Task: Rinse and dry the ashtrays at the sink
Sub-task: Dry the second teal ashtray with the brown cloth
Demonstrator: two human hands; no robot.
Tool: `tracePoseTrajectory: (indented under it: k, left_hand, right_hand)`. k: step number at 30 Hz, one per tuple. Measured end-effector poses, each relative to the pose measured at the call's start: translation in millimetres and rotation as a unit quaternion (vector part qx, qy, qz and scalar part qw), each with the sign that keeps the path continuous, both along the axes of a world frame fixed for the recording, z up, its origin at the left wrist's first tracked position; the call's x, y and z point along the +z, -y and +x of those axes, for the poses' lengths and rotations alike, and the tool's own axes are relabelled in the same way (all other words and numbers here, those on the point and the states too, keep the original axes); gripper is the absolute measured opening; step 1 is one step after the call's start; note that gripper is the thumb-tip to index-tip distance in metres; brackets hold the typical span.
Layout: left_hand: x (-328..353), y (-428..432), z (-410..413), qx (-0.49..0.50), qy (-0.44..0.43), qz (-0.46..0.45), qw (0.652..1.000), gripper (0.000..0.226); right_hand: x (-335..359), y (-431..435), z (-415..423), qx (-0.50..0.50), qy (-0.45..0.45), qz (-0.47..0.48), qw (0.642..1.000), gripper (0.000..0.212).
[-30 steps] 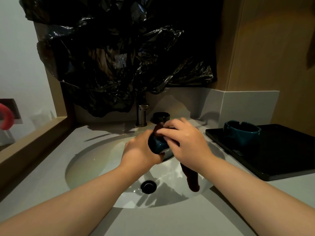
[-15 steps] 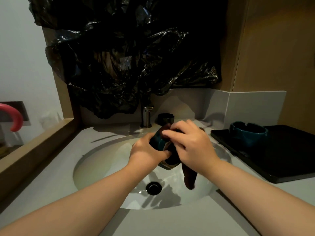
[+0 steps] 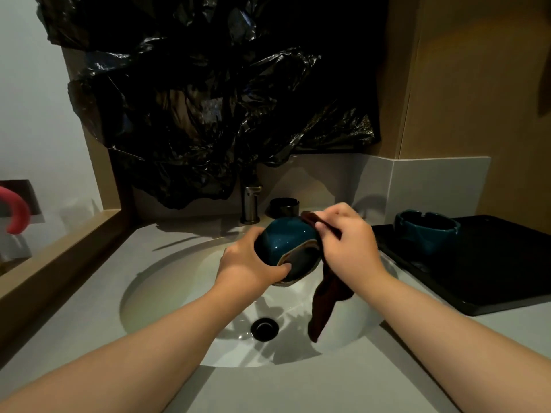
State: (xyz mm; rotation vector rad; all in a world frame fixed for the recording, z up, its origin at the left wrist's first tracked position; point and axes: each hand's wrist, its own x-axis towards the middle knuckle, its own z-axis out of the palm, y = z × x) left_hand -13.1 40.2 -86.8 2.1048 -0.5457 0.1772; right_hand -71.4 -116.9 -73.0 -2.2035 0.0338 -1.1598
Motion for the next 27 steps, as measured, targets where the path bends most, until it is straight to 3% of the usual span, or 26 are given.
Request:
tracePoseTrajectory:
  k: [2,4,8,9,11,14,23,25,27]
  left_hand:
    - [1,-1,-1,-0.007,0.025,0.017,1.0,0.059]
    - [1,-1,-3,-0.01,0.04,0.022,0.999,0.059]
    - [2,-1,-7,-0.014,0.085,0.046,0.995,0.055]
    - [3,-1,-8,-0.016,0.089,0.036,0.995,0.054]
    - [3,-2,-11,-0.022,0.094,0.007,0.995,0.053]
    - [2,-3,-13,-0.033,0.1,-0.017,0.994,0.055]
    - [4,-4,-7,-0.02,0.059,-0.066,0.996,0.05]
    - [4,-4,-4,-0.009,0.053,-0.063,0.997,0.053]
    - [4,-4,-2,-0.004,0.048,-0.063,0.997,0.053]
  right_hand:
    - [0,9,0,-0.005,-0.055,0.05,0.997,0.021]
    - [1,3,-2,0.019,-0.042,0.022,0.999,0.022]
    - [4,-17,-7,-0.003,0.048,-0.177,0.983,0.026]
    - [4,-16,-5,-0.008,0.059,-0.171,0.983,0.026]
    - [5,-11,-5,0.006,0.045,-0.049,0.998,0.024]
    - [6,0,-6,0.008,-0.06,0.082,0.995,0.025]
    - [5,25,0,-0.035,-0.164,0.185,0.968,0.02]
    - [19,36,-7,-0.059,-0.169,0.194,0.965,0.018]
    - [29,45,-14,-0.025,-0.248,0.152,0.956,0.021]
